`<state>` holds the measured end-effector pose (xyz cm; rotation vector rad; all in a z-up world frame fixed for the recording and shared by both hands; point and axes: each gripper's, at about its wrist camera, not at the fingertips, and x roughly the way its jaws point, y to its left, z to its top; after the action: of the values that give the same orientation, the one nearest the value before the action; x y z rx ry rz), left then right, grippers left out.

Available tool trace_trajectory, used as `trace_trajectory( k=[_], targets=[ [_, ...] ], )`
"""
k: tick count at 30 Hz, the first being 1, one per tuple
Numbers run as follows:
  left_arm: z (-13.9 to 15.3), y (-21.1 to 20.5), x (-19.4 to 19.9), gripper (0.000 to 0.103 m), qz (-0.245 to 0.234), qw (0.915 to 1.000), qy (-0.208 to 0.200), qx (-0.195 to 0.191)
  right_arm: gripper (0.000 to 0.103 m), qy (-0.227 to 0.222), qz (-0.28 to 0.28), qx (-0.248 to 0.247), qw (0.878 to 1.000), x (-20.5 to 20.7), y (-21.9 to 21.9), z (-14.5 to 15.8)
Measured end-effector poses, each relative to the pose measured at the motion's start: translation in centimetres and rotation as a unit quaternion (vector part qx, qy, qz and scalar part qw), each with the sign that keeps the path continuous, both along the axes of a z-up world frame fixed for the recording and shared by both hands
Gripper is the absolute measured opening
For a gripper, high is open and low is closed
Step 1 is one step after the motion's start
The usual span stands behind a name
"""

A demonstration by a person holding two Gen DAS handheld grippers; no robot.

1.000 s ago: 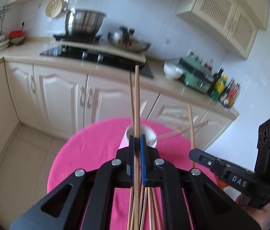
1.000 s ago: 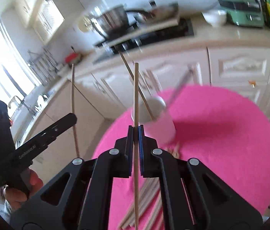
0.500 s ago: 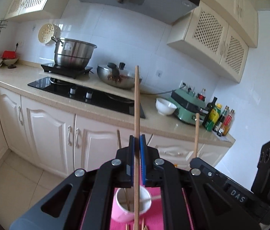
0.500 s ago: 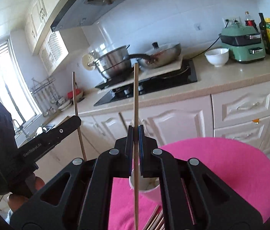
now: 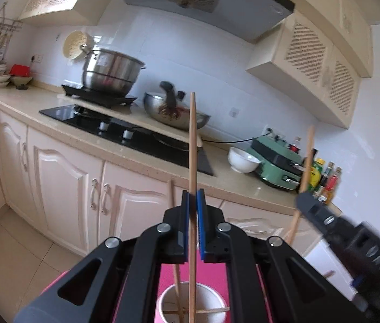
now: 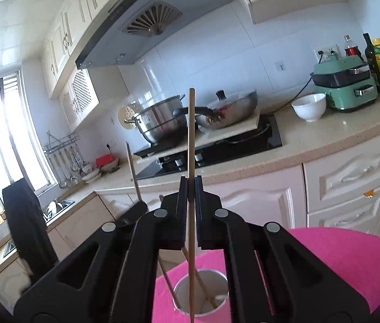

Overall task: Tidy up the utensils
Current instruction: 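Raise the left tool's chopstick above the cup while the right tool carries its chopstick there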

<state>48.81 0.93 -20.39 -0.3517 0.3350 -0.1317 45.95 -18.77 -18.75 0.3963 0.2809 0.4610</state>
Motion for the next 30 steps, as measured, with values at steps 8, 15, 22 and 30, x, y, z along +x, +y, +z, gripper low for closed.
trace_trajectory(
  k=[8,15,22,30],
  targets=[
    [-2.8,-0.3,0.8,0.006,0.021,0.9997,0.009,0.004,0.006,-0.032,-0.014,-0.028,0.999,0.6,1.0,-1.3],
    [-4.1,-0.8,-0.4,0.006,0.013,0.9993,0.034,0.013,0.006,-0.043,-0.005,-0.055,0.998,-0.1,1.5,-1.3],
    [-4.9,-0.3,-2.1,0.006,0.009,0.9978,0.064,0.013,0.006,-0.033,0.002,-0.081,0.996,-1.6,2.0,-1.9],
    [-4.4,-0.5,-3.2,0.017,-0.003,0.996,0.087,0.019,0.006,-0.022,0.011,-0.119,0.993,-2.8,2.6,-2.3]
  ],
)
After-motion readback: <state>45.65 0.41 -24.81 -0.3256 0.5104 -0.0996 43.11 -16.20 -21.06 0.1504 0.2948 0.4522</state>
